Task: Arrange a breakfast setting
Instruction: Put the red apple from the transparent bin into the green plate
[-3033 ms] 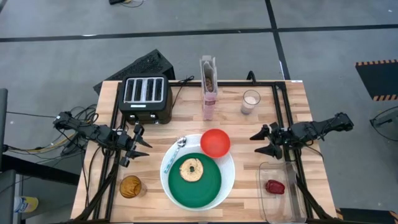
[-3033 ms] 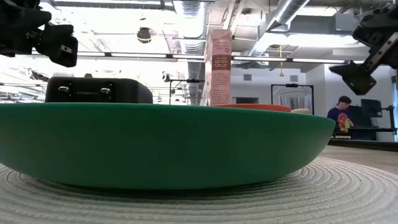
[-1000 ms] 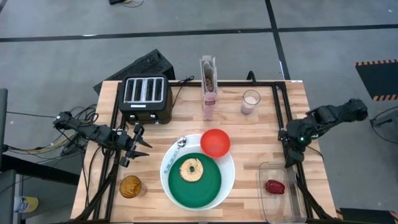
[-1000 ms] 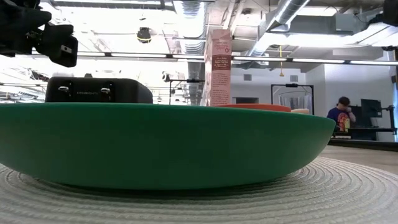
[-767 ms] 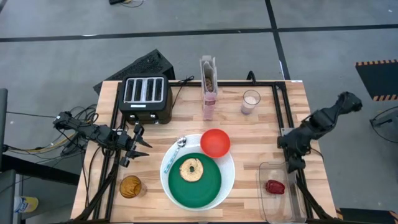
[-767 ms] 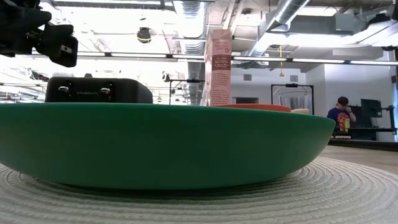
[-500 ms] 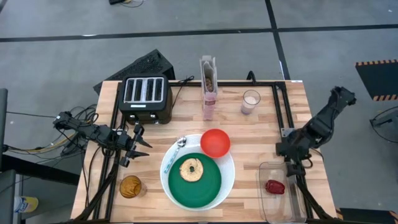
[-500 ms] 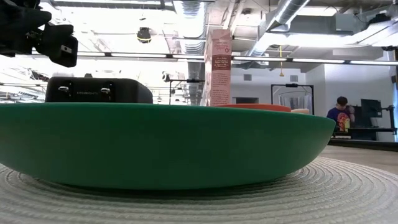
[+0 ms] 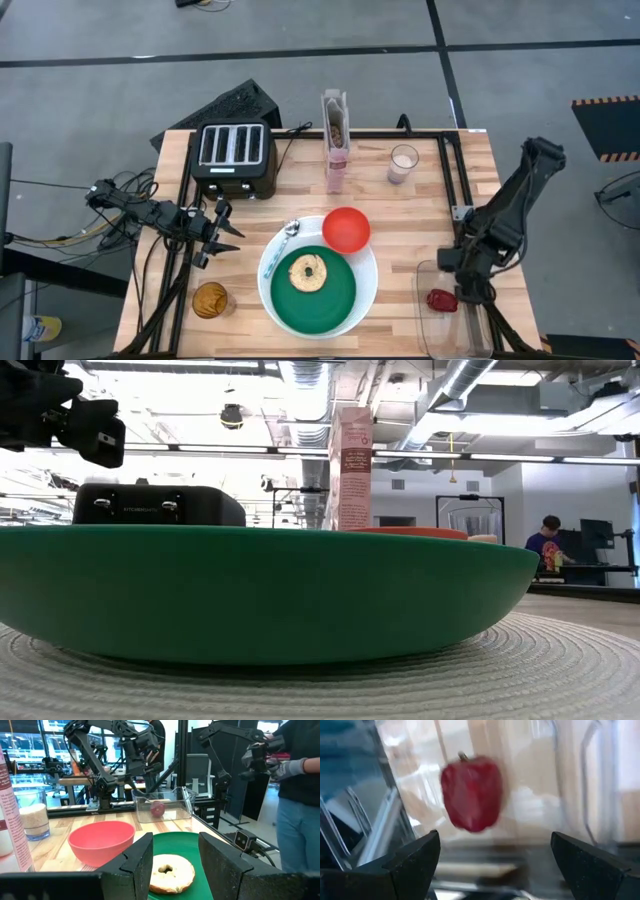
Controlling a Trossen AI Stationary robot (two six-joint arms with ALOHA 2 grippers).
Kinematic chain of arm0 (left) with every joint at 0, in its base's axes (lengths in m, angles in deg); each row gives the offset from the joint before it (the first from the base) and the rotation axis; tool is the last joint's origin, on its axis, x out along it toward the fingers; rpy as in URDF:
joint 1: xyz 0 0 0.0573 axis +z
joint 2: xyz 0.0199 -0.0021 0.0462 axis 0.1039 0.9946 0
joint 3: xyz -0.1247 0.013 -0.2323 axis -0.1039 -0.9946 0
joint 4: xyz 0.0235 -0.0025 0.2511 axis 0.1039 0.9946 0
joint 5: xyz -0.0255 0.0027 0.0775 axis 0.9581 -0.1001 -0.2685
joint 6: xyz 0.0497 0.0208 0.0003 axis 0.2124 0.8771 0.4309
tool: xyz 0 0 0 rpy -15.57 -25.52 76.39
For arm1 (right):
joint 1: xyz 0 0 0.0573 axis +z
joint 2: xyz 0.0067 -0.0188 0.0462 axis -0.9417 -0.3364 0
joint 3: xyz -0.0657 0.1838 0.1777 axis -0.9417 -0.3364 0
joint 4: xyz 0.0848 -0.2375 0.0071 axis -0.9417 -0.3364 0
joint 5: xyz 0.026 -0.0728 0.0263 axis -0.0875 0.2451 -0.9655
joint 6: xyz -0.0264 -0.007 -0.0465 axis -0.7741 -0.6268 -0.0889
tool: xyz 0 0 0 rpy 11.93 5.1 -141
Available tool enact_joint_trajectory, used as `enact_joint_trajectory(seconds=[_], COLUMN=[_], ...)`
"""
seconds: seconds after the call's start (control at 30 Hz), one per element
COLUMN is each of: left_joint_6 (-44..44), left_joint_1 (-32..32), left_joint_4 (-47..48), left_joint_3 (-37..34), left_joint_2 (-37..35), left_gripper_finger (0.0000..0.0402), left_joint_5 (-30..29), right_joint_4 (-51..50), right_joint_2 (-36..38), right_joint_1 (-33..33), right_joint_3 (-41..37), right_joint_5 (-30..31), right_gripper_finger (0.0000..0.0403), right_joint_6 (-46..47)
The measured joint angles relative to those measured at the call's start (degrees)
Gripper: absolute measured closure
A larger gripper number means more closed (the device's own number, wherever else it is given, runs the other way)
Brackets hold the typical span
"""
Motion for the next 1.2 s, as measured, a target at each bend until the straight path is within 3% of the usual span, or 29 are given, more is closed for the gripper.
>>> enact_joint_trajectory(seconds=[0.17, 0.47, 1.2], left_joint_6=[0.0, 0.0, 0.0], left_joint_1=[0.0, 0.0, 0.0], left_joint_4=[0.0, 0.0, 0.0], left_joint_3=[0.0, 0.0, 0.0], left_joint_2=[0.0, 0.0, 0.0], left_gripper_finger=[0.0258, 0.0258, 0.0258], left_joint_5=[0.0, 0.0, 0.0], right_joint_4=[3.7, 10.9, 14.6], right_joint_2=[-3.6, -9.4, -22.2], right_joint_1=[1.3, 3.2, 6.1], right_joint_3=[0.0, 0.0, 0.0], right_joint_5=[4.0, 5.1, 6.7], right_gripper_finger=[0.0003, 0.0003, 0.0003], right_joint_6=[3.7, 3.1, 6.2])
